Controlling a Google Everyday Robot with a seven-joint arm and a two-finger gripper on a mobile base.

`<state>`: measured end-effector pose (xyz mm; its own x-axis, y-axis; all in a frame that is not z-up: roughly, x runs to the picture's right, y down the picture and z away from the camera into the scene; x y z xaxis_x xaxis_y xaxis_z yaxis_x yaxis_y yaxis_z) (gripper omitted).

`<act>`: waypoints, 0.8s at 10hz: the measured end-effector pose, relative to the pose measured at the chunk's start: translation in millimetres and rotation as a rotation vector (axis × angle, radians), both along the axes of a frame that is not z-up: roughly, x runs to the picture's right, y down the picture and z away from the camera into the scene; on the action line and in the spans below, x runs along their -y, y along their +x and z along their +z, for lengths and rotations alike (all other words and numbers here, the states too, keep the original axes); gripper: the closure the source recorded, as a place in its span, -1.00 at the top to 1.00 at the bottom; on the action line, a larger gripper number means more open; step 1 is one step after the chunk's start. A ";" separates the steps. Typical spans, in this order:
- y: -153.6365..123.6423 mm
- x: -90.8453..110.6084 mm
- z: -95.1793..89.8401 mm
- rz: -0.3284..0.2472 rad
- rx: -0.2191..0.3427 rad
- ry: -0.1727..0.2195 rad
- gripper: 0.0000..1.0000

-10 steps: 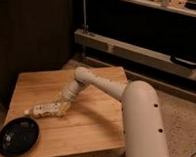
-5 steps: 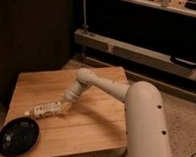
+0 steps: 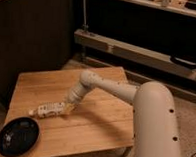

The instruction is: Place the bottle in the ceramic bowl

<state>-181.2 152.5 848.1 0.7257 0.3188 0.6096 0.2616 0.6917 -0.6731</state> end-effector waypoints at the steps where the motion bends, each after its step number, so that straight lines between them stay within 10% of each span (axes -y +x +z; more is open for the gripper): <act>1: 8.4 10.1 -13.9 0.034 -0.006 0.033 -1.00; 5: 38.5 38.5 -72.0 0.138 0.071 0.115 -1.00; 8: 36.1 38.9 -86.0 0.138 0.212 0.100 -1.00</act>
<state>-145.1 113.6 762.1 0.5325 0.3368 0.7766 0.2876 0.7909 -0.5402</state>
